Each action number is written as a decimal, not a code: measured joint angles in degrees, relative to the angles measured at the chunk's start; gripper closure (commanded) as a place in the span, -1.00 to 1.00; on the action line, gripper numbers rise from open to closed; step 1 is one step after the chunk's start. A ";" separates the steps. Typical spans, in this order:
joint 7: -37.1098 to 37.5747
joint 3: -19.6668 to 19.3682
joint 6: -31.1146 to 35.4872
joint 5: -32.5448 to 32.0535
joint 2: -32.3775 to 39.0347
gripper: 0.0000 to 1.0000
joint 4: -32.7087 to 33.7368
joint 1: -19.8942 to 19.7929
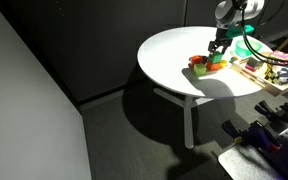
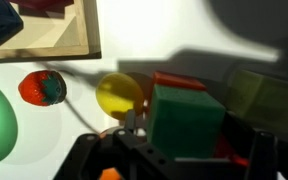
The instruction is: Put the green block inside the wooden crate
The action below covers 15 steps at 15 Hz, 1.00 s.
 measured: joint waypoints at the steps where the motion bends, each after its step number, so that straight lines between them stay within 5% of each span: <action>1: 0.00 0.00 0.00 -0.01 0.24 0.02 0.15 -0.01; 3: 0.00 0.00 0.00 -0.02 0.67 0.32 0.42 -0.03; 6: 0.00 0.00 0.00 -0.03 0.70 0.43 0.45 -0.03; 15: 0.00 -0.08 -1.40 -0.03 -1.59 0.50 0.01 -0.65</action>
